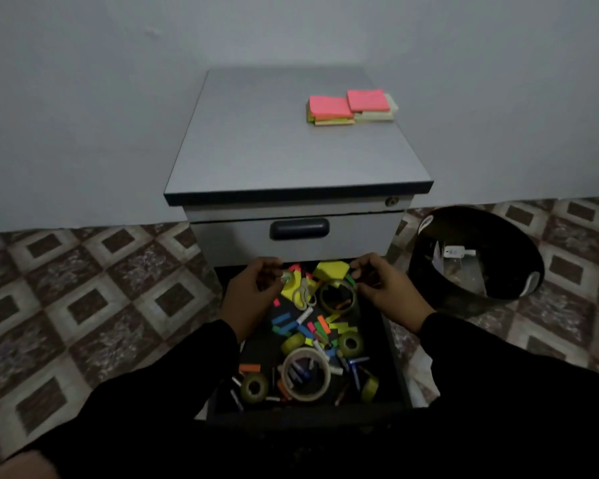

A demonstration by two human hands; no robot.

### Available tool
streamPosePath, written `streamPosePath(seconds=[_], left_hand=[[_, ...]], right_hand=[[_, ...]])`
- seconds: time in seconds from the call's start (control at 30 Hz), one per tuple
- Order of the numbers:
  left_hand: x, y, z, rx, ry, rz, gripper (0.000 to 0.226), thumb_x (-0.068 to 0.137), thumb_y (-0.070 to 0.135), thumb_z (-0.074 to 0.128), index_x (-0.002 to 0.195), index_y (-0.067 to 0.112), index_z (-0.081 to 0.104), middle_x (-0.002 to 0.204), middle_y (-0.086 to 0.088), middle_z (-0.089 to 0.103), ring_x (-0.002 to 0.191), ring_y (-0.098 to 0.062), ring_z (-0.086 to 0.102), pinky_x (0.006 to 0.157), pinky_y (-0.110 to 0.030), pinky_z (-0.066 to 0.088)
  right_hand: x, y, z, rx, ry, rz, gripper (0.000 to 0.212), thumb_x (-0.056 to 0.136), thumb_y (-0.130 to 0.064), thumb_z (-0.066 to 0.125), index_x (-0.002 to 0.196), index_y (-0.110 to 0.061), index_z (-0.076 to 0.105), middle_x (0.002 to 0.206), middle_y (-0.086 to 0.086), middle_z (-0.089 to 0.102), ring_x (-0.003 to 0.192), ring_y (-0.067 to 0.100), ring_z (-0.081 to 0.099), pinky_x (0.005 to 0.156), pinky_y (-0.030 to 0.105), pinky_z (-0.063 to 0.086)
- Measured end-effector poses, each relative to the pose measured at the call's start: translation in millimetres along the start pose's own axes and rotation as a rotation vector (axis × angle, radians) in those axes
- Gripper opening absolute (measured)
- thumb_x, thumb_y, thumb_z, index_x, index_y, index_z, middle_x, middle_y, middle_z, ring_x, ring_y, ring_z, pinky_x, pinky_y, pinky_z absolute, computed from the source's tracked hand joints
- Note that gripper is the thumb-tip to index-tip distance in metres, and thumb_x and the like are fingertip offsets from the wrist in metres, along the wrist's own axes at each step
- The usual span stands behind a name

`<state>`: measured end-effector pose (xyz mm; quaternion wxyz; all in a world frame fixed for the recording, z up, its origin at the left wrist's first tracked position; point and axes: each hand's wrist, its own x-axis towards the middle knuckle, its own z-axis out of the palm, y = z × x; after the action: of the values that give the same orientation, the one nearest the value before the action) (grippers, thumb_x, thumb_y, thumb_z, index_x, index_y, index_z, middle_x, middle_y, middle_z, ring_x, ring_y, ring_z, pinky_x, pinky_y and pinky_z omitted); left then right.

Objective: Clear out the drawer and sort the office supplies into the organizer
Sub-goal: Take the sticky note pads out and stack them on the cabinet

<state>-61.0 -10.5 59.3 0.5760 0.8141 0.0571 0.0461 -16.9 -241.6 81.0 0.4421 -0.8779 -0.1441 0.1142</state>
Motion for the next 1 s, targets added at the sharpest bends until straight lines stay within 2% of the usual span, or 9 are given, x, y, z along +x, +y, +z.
streamPosePath(seconds=[0.13, 0.23, 0.4, 0.5, 0.57, 0.63, 0.77, 0.9, 1.0], left_hand=[[-7, -36, 11, -0.006, -0.004, -0.111, 0.022, 0.088, 0.005, 0.06, 0.104, 0.019, 0.057, 0.098, -0.004, 0.062, 0.09, -0.016, 0.058, 0.083, -0.027, 0.047], [-3, -59, 18, 0.019, -0.012, -0.156, 0.023, 0.088, 0.005, 0.06, 0.106, 0.019, 0.057, 0.094, 0.006, 0.061, 0.089, -0.01, 0.058, 0.074, -0.016, 0.044], [23, -89, 34, 0.14, -0.053, -0.209, 0.032, 0.092, 0.015, 0.058, 0.124, 0.015, 0.056, 0.107, 0.002, 0.057, 0.091, -0.005, 0.053, 0.062, 0.0, 0.04], [41, -101, 43, 0.21, -0.118, -0.25, 0.042, 0.095, 0.025, 0.053, 0.136, 0.018, 0.046, 0.108, 0.0, 0.054, 0.096, -0.01, 0.051, 0.071, -0.01, 0.041], [50, -113, 50, 0.245, -0.14, -0.269, 0.049, 0.095, 0.032, 0.052, 0.142, 0.024, 0.039, 0.112, -0.003, 0.058, 0.102, -0.017, 0.055, 0.085, -0.03, 0.047], [58, -124, 57, 0.328, -0.183, -0.28, 0.055, 0.095, 0.038, 0.05, 0.145, 0.025, 0.032, 0.12, -0.009, 0.057, 0.107, -0.024, 0.055, 0.09, -0.037, 0.046], [71, -144, 66, 0.504, -0.237, -0.263, 0.054, 0.096, 0.042, 0.044, 0.145, 0.023, 0.031, 0.144, -0.007, 0.04, 0.126, -0.026, 0.042, 0.099, -0.032, 0.035], [80, -161, 68, 0.661, -0.263, -0.227, 0.059, 0.095, 0.053, 0.035, 0.147, 0.026, 0.027, 0.156, -0.001, 0.021, 0.142, -0.023, 0.021, 0.113, -0.041, 0.021], [84, -165, 71, 0.795, -0.344, -0.308, 0.068, 0.093, 0.063, 0.023, 0.15, 0.029, 0.012, 0.159, 0.004, -0.003, 0.146, -0.02, -0.005, 0.116, -0.048, 0.002]], right_hand=[[0, 31, 29, -0.006, 0.002, 0.055, 0.03, 0.085, 0.004, 0.055, 0.094, -0.024, 0.049, 0.093, 0.003, 0.061, 0.087, 0.025, 0.061, 0.081, 0.039, 0.049], [11, 53, 47, -0.01, -0.047, 0.109, 0.029, 0.085, 0.002, 0.055, 0.101, -0.021, 0.049, 0.102, 0.01, 0.064, 0.094, 0.028, 0.062, 0.086, 0.044, 0.05], [44, 83, 72, -0.101, -0.145, 0.126, 0.043, 0.084, -0.011, 0.066, 0.123, -0.011, 0.048, 0.116, 0.006, 0.058, 0.105, 0.021, 0.058, 0.087, 0.029, 0.047], [64, 102, 82, -0.181, -0.225, 0.115, 0.064, 0.082, -0.028, 0.07, 0.135, -0.009, 0.039, 0.133, 0.009, 0.047, 0.119, 0.026, 0.05, 0.097, 0.039, 0.045], [78, 117, 89, -0.311, -0.266, 0.116, 0.084, 0.079, -0.046, 0.067, 0.143, -0.01, 0.027, 0.147, 0.011, 0.032, 0.135, 0.029, 0.032, 0.106, 0.046, 0.036], [91, 129, 92, -0.457, -0.282, 0.133, 0.097, 0.077, -0.061, 0.06, 0.148, -0.012, 0.014, 0.155, 0.01, 0.016, 0.144, 0.026, 0.013, 0.114, 0.048, 0.022], [114, 141, 90, -0.584, -0.349, 0.213, 0.096, 0.085, -0.061, 0.047, 0.15, -0.015, -0.008, 0.157, 0.006, -0.012, 0.145, 0.022, -0.013, 0.118, 0.043, 0.002], [130, 143, 94, -0.642, -0.372, 0.179, 0.092, 0.088, -0.06, 0.042, 0.148, -0.017, -0.013, 0.156, 0.003, -0.019, 0.144, 0.021, -0.017, 0.116, 0.042, -0.005], [138, 149, 100, -0.682, -0.403, 0.177, 0.093, 0.087, -0.062, 0.042, 0.149, -0.016, -0.01, 0.156, 0.004, -0.019, 0.144, 0.021, -0.017, 0.116, 0.043, -0.006]])
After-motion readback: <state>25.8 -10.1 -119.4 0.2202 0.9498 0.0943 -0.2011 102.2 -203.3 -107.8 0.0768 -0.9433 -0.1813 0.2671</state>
